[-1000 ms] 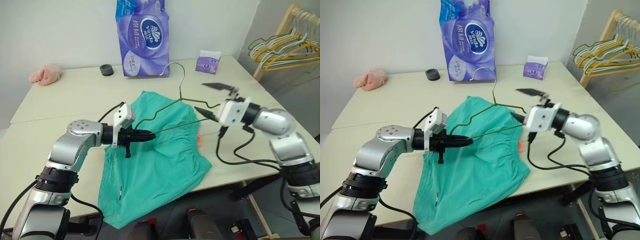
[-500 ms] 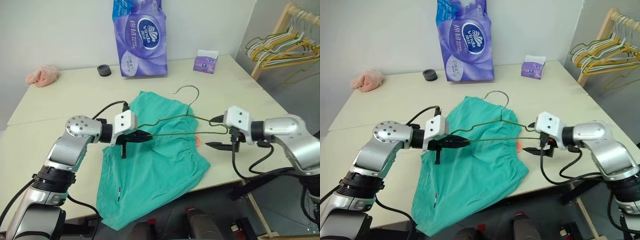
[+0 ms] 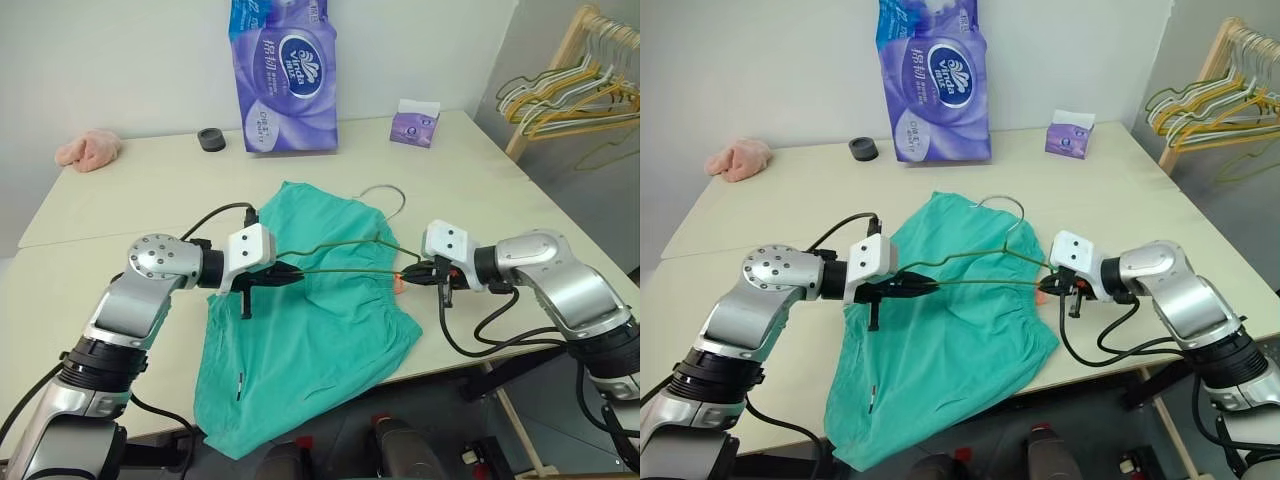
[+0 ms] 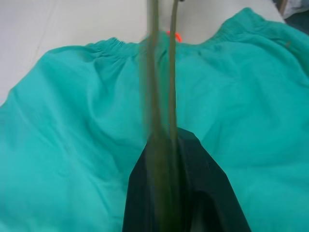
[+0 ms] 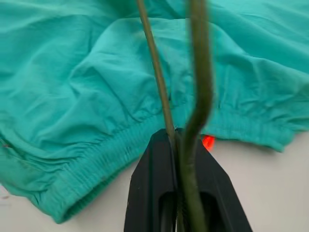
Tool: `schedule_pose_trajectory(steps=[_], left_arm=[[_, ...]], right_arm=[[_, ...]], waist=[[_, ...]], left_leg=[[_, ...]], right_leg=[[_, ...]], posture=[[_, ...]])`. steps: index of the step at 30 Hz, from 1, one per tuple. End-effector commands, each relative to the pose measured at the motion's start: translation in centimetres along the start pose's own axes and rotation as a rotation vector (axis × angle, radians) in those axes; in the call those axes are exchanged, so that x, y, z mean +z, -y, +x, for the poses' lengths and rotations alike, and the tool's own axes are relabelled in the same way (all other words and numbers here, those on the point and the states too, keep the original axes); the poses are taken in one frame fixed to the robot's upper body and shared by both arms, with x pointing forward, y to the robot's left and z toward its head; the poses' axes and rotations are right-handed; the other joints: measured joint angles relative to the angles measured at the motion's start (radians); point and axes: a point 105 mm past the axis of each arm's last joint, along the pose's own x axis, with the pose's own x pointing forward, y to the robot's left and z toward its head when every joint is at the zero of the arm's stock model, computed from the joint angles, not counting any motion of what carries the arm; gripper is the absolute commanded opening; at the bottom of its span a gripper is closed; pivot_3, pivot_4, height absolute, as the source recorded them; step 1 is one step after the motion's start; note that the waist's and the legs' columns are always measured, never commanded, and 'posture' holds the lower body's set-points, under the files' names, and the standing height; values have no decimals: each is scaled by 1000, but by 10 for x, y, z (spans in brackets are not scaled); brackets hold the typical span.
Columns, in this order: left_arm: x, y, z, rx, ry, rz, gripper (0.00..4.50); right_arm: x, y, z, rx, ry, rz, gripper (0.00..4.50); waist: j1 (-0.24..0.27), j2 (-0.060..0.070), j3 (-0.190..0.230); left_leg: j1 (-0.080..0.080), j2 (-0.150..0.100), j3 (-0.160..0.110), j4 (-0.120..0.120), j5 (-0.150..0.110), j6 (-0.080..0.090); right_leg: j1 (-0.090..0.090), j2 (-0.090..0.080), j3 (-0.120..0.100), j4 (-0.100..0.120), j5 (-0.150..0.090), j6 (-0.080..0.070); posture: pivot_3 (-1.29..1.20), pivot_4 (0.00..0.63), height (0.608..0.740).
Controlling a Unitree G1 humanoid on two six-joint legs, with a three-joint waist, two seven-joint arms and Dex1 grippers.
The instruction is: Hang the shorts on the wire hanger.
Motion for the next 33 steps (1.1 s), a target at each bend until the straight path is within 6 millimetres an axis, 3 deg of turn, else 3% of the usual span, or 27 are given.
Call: schedule_pose_trajectory(steps=[1,2,6,11,18,26,33], left_arm=[[11,3,2,-23,42,9,0],[10,3,2,-28,46,-25,0],[7,-5,3,7,46,-60,1037],[6,-44,-1,250,154,-127,2557],[0,-68,-30,391,226,-238,2557],[-27,-15,-19,148,101,-234,2557],[-27,-6,-7,72,91,-244,2557]], right_arm=[[12,5,-8,-38,42,-1,4],[13,5,-9,-37,47,3,4],[12,4,-11,-43,48,22,0],[5,-1,-16,-48,43,73,0],[-18,-7,-42,-115,15,205,0],[-76,-29,-84,-257,-78,514,0],[-104,-55,-81,-284,-139,694,0]], waist=[[0,0,0],[0,0,0],[-1,0,0],[4,0,0],[0,0,0],[-1,0,0],[-2,-1,1]], left_leg=[[0,0,0,0,0,0],[0,0,0,0,0,0],[0,0,0,0,0,0],[0,0,-1,1,0,0],[-2,0,-2,0,0,0],[-2,0,-1,0,0,-1],[-2,0,-1,0,0,-1]], right_leg=[[0,0,0,0,0,0],[0,0,0,0,0,0],[0,0,0,0,0,0],[0,-1,-1,0,0,0],[-1,-1,-2,0,0,0],[-1,-1,-1,0,0,0],[0,0,-1,-1,-3,5]], posture=[[-189,106,740],[-192,107,740],[-196,107,740],[-206,107,740],[-218,106,740],[-245,113,740],[-273,117,740]])
